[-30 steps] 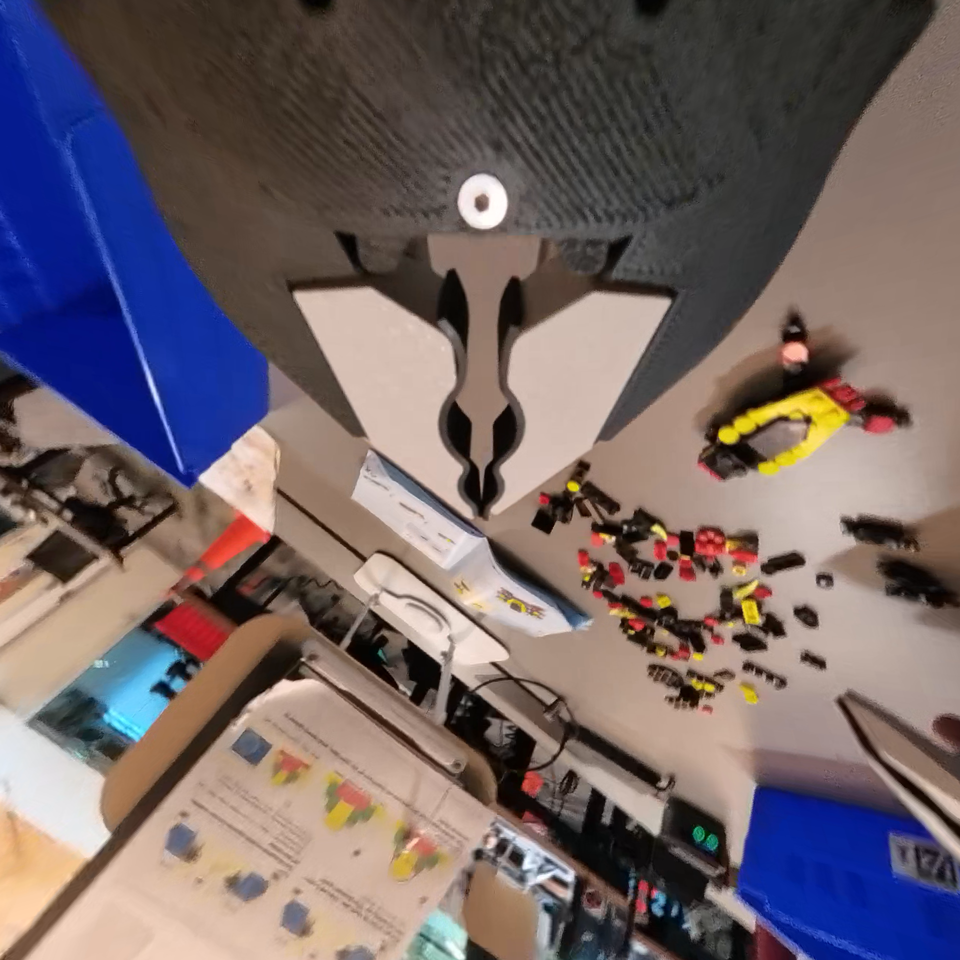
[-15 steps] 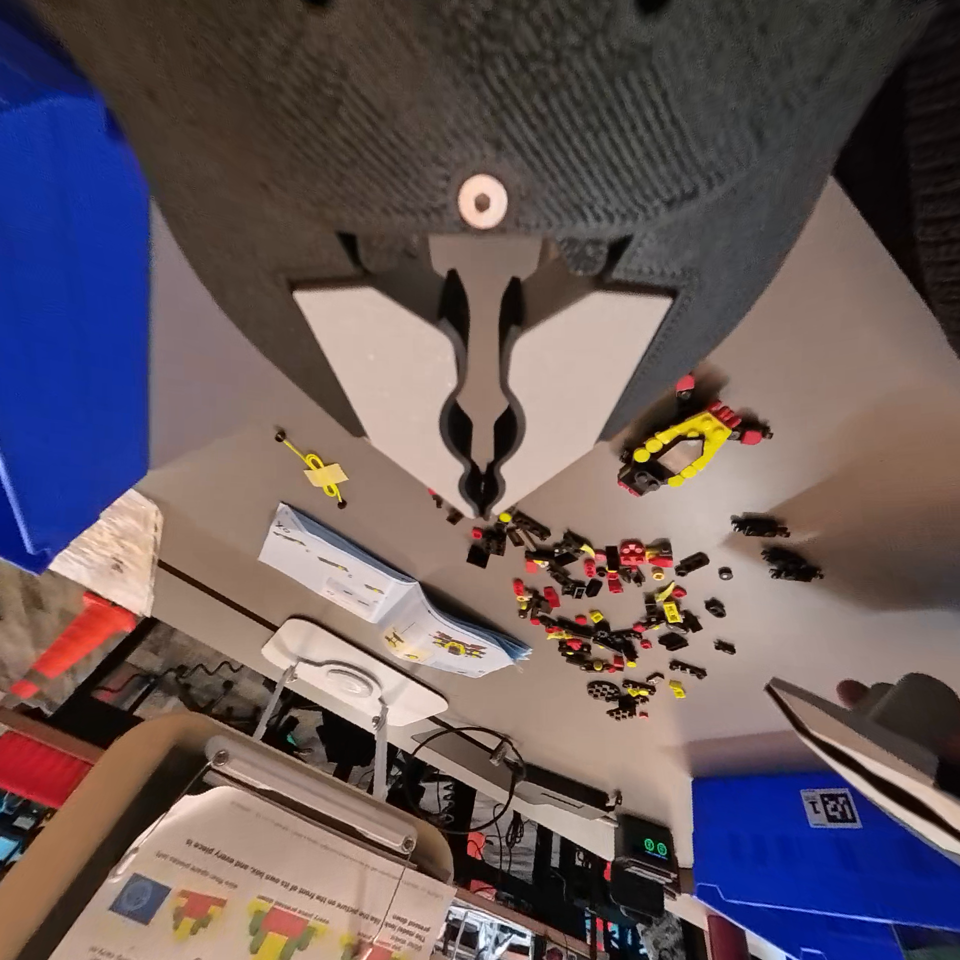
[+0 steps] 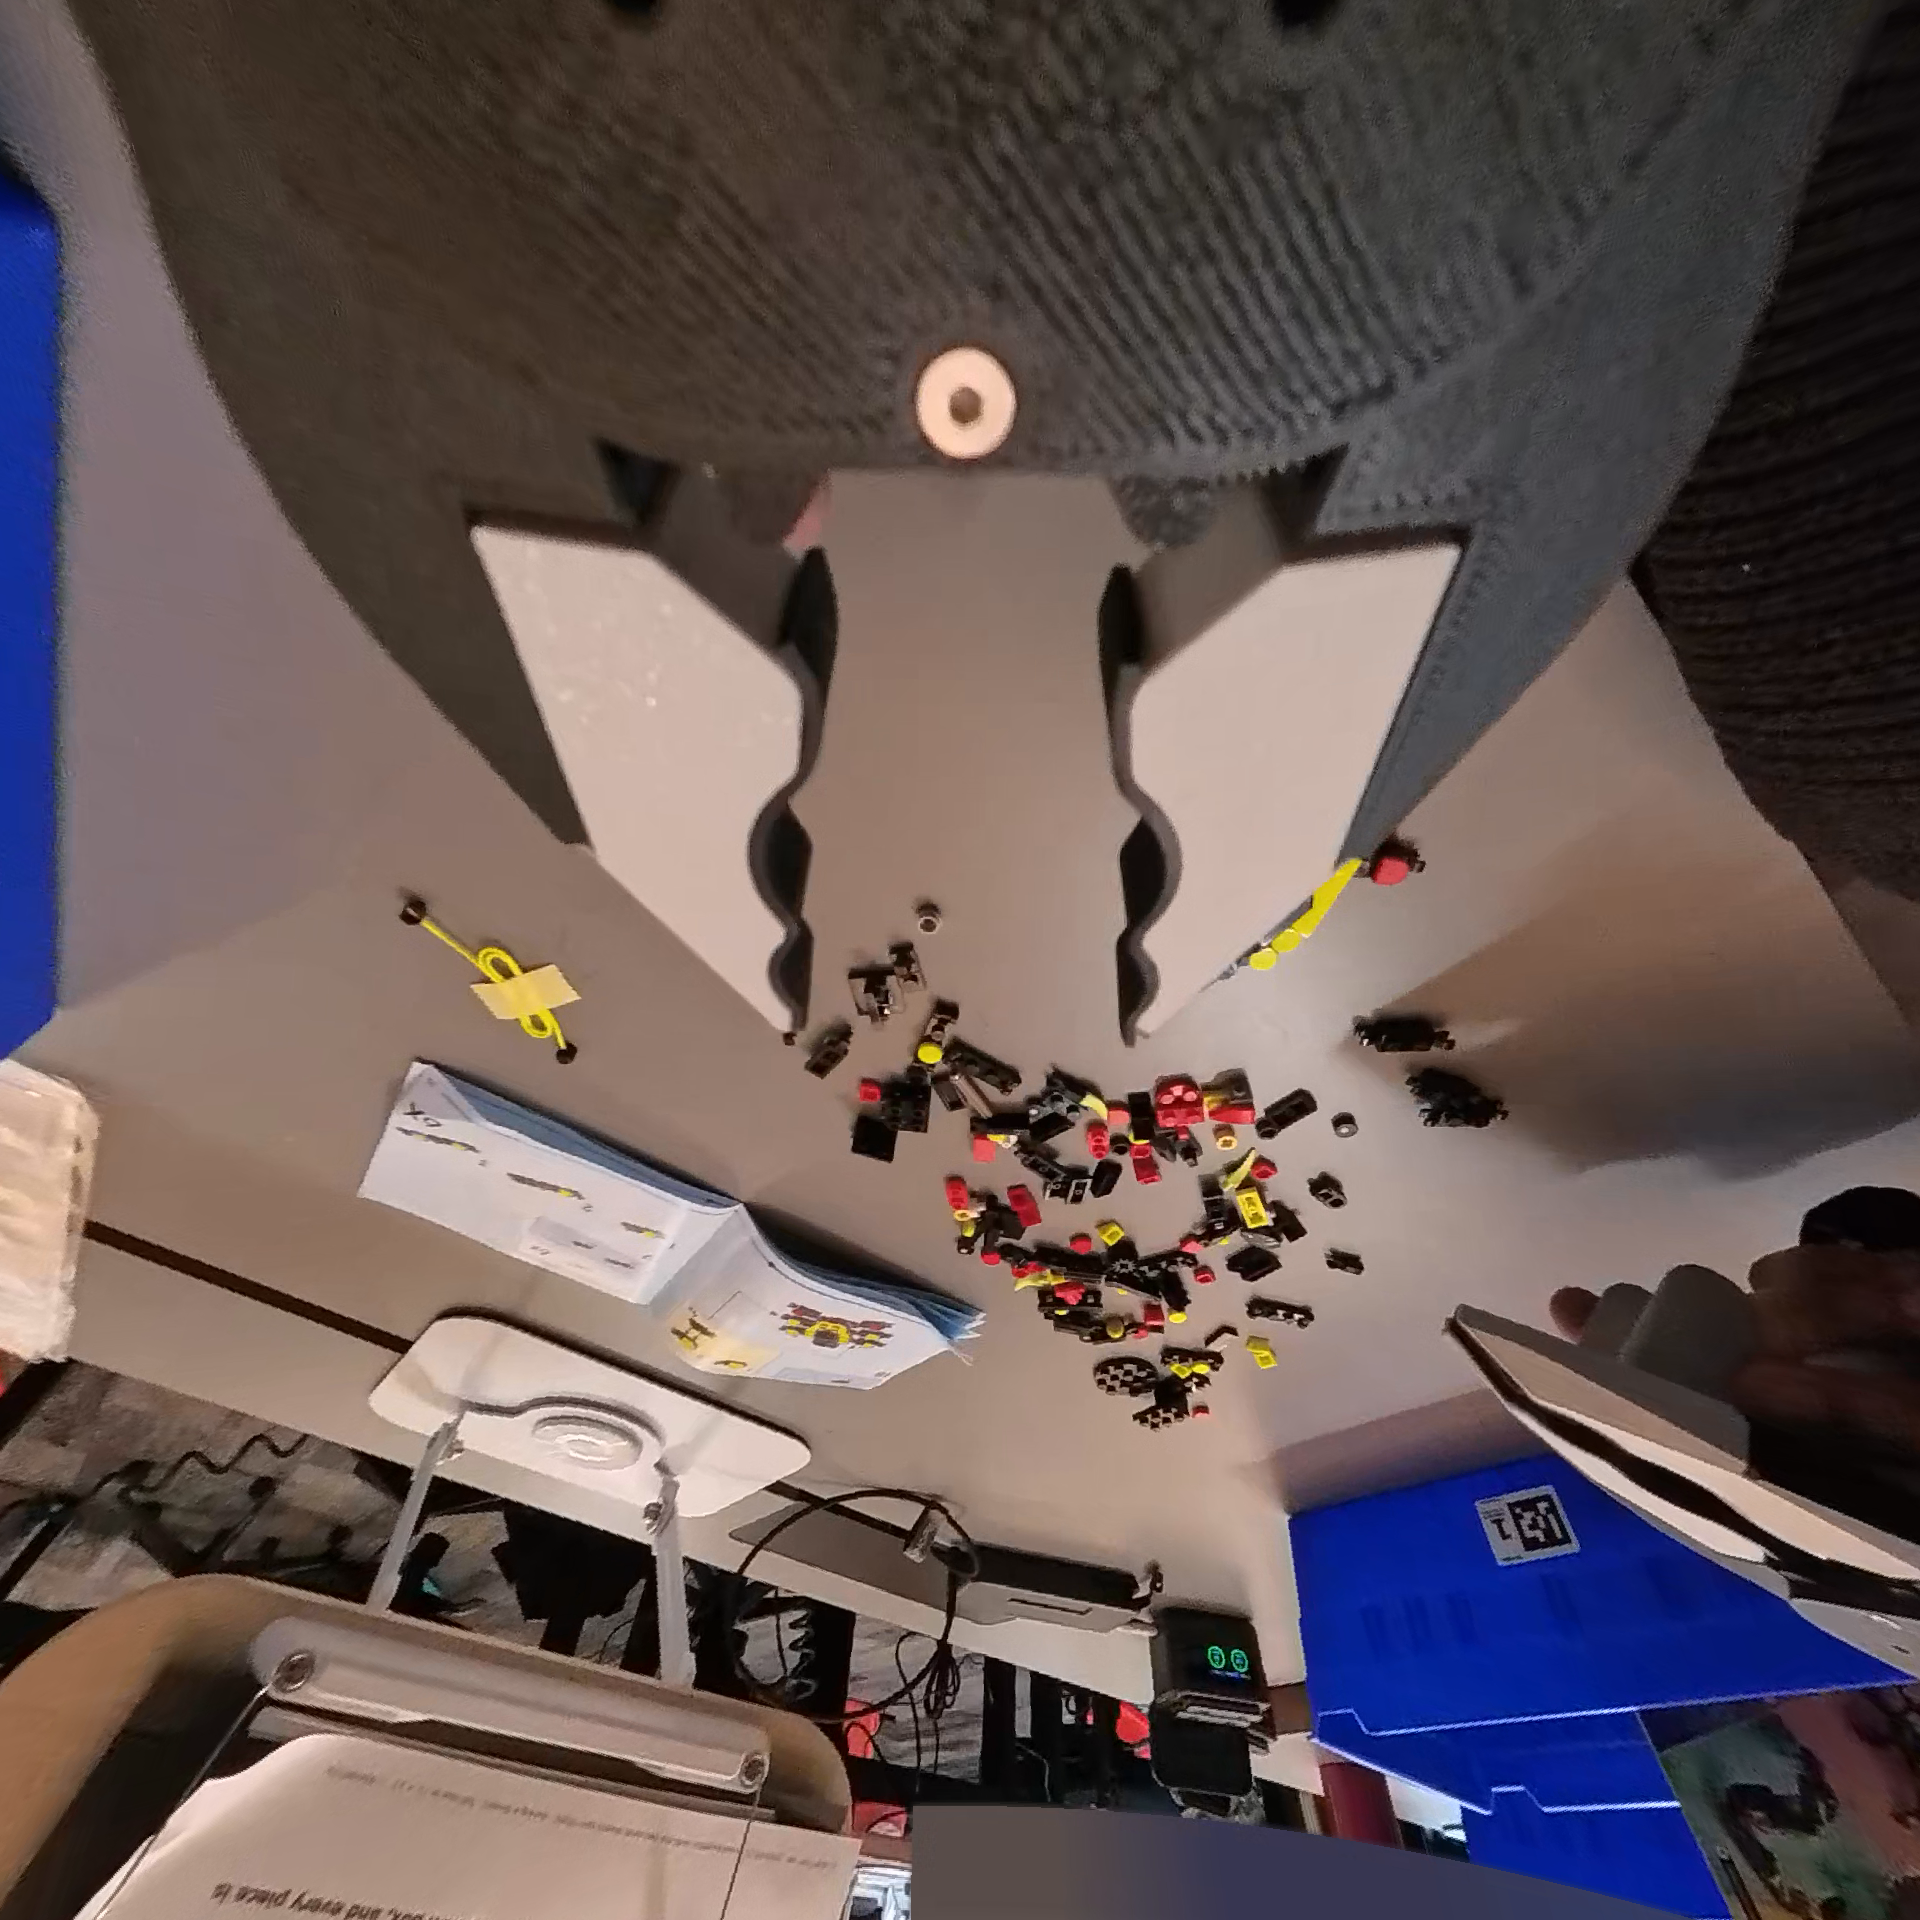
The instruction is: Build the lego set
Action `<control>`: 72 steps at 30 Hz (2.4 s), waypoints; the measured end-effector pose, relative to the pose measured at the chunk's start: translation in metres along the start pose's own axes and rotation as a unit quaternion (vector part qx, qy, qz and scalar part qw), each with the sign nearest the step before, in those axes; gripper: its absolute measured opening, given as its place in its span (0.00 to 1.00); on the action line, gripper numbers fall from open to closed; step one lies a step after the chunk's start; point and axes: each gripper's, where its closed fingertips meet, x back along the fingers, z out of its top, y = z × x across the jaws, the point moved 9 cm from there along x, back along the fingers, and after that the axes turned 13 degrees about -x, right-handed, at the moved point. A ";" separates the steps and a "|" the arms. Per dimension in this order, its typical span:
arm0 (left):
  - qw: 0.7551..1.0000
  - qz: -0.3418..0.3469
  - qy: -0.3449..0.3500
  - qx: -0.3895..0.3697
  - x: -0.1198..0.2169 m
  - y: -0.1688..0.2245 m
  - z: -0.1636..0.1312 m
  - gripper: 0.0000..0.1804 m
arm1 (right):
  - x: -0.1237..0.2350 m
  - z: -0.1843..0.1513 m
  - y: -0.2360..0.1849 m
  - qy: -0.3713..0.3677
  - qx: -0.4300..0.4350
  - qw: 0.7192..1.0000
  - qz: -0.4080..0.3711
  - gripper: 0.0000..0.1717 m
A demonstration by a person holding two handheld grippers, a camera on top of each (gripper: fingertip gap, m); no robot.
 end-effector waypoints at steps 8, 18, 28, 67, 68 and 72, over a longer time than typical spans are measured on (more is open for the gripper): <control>1.000 -0.001 -0.011 0.007 -0.001 -0.001 -0.002 0.00 | -0.002 -0.003 0.001 -0.019 -0.009 0.999 0.026 0.00; 1.000 0.007 -0.024 0.002 -0.004 -0.003 -0.004 0.01 | -0.005 -0.006 0.000 -0.026 0.011 0.999 0.025 0.00; 0.988 0.141 -0.048 -0.041 -0.028 -0.042 0.013 0.11 | -0.015 -0.010 0.003 -0.039 -0.047 0.996 0.059 0.00; 0.957 -0.201 -0.127 0.169 -0.024 0.030 -0.002 0.03 | -0.030 -0.010 -0.080 -0.072 -0.004 0.974 0.213 0.11; 0.954 -0.206 -0.136 0.172 -0.022 0.035 -0.009 0.03 | -0.035 -0.014 -0.086 -0.085 0.016 0.974 0.209 0.12; 0.939 -0.239 -0.179 0.169 -0.023 0.048 -0.030 0.03 | -0.048 -0.030 -0.109 -0.135 0.127 0.963 0.194 0.16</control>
